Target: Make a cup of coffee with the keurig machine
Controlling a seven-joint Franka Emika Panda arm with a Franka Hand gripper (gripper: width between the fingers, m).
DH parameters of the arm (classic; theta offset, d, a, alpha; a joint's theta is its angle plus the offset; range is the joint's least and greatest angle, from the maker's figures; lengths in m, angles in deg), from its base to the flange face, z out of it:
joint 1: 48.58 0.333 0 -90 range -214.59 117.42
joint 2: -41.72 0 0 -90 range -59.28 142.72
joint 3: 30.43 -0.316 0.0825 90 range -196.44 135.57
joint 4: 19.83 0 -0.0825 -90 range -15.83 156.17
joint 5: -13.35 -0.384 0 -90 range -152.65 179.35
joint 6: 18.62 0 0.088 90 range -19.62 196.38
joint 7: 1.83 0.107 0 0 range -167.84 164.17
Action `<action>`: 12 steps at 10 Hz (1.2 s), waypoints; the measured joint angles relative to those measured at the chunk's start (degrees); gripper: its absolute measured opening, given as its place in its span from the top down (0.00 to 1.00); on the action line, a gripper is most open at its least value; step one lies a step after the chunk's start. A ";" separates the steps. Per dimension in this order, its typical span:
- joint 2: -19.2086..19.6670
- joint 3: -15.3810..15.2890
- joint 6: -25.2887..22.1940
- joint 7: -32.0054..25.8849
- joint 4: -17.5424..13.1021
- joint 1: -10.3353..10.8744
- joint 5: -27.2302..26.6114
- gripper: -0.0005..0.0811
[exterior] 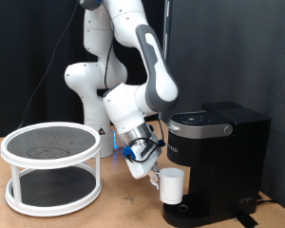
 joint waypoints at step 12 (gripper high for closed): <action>2.80 -1.77 1.16 0.07 -2.51 0.28 -0.95 0.86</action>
